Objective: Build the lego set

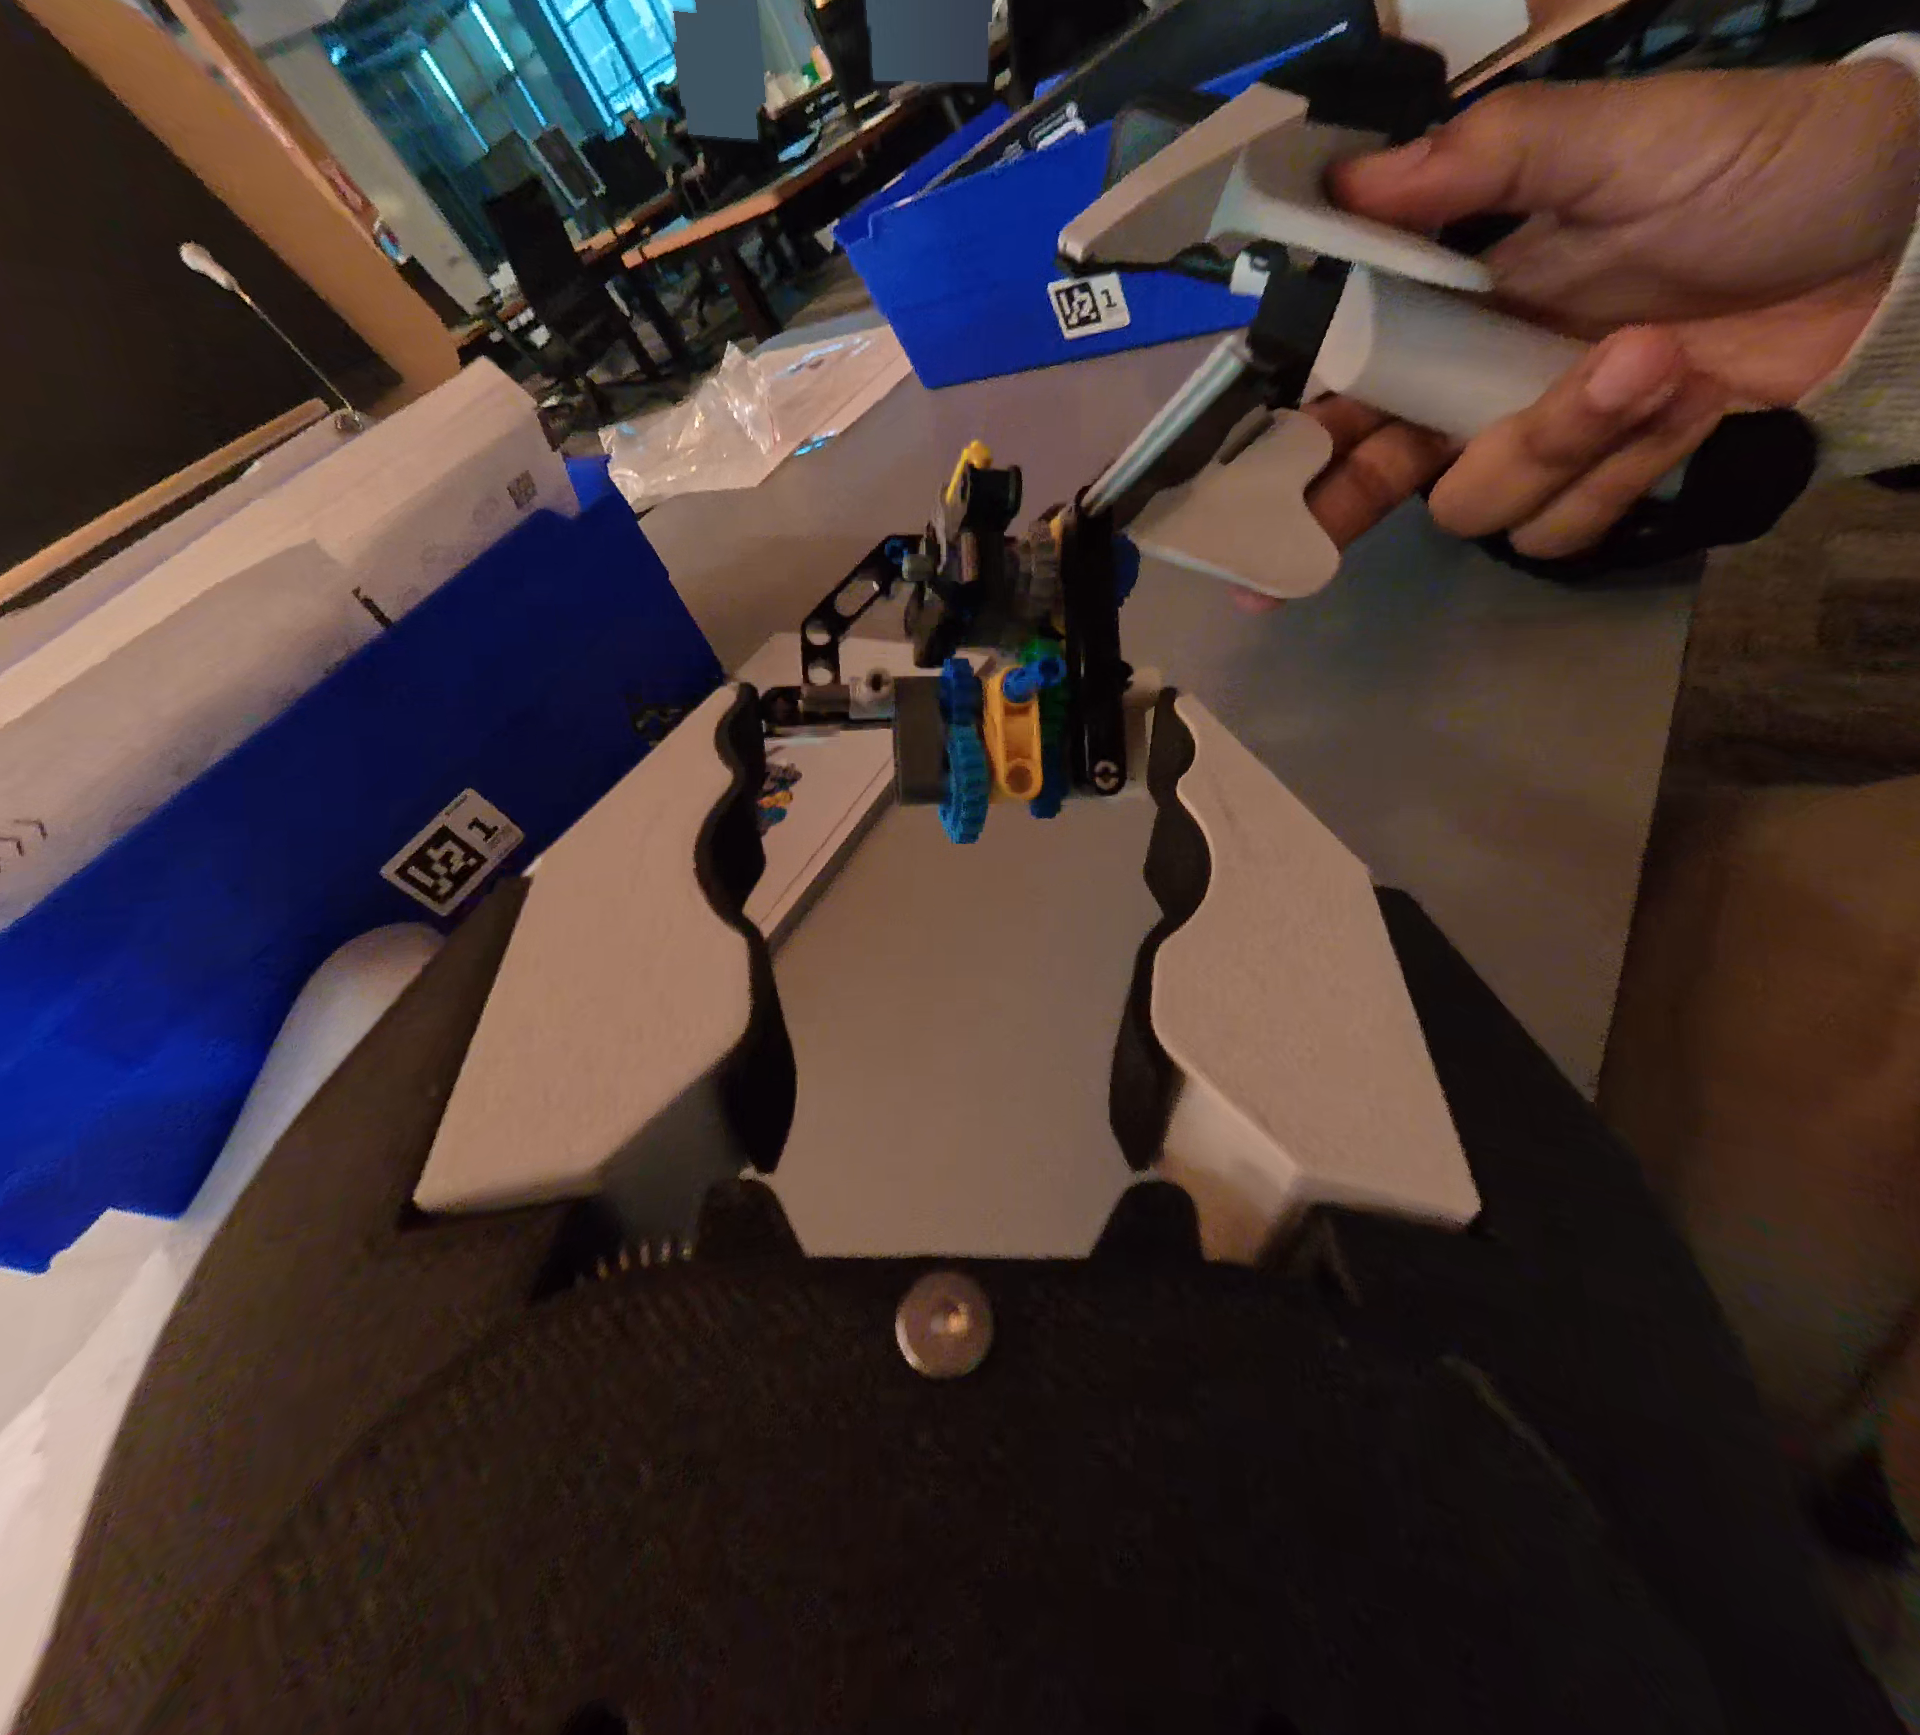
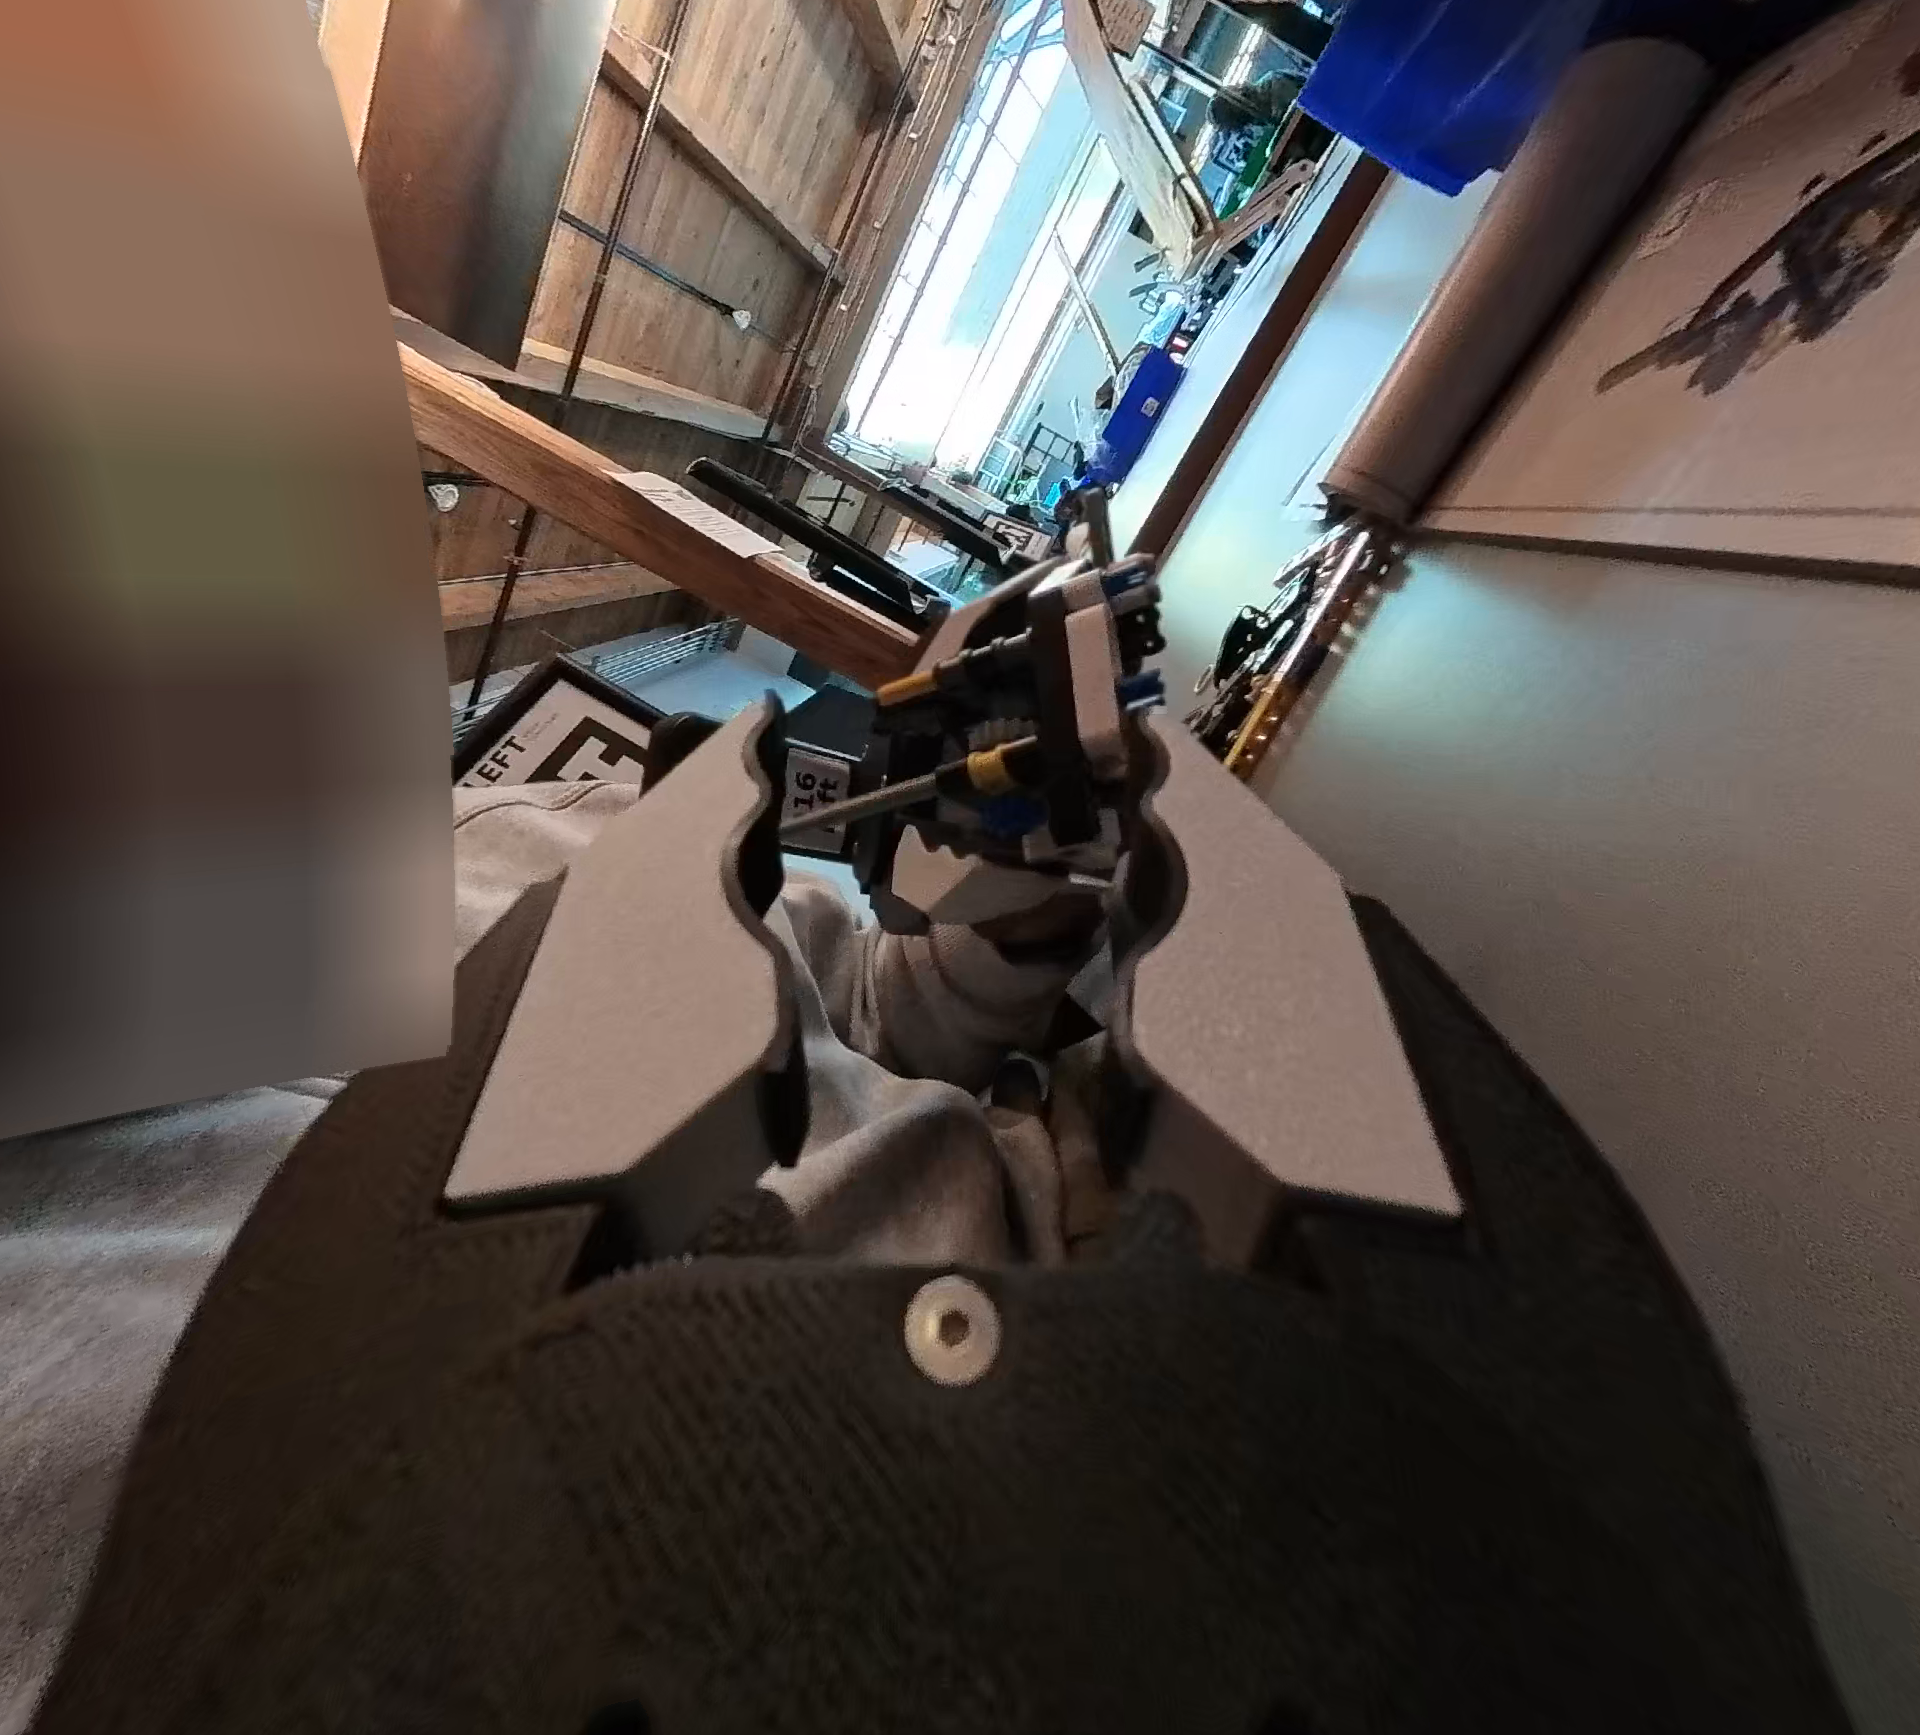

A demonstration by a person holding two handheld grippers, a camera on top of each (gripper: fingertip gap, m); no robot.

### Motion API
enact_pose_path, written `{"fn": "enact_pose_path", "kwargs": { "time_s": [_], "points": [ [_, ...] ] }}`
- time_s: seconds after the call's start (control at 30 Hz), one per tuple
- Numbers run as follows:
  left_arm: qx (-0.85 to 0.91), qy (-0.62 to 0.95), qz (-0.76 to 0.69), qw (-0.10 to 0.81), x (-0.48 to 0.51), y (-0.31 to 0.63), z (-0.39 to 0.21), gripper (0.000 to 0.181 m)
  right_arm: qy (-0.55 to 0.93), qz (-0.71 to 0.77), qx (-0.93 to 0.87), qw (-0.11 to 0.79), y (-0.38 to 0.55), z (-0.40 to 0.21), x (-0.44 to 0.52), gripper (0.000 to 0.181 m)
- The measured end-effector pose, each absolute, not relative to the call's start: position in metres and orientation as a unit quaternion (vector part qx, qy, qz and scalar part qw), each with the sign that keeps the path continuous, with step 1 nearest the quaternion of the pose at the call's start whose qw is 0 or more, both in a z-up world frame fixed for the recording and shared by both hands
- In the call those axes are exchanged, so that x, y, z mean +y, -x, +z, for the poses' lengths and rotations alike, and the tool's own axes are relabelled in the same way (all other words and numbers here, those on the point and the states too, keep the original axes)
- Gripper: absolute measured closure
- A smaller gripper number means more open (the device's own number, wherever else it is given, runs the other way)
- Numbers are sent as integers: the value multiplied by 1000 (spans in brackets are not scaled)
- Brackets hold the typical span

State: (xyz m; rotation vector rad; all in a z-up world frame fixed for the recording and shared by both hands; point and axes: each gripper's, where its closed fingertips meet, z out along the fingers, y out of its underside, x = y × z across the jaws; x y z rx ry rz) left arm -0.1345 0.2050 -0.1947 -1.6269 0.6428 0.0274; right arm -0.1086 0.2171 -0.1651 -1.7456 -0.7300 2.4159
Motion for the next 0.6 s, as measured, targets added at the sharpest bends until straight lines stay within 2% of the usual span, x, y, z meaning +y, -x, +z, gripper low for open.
{"fn": "enact_pose_path", "kwargs": {
  "time_s": [0.6],
  "points": [
    [287, 735, 41, 613, 204, 138, -203, 108, 588, 748, -295, 89, 112, -170, 213, 113]
  ]
}}
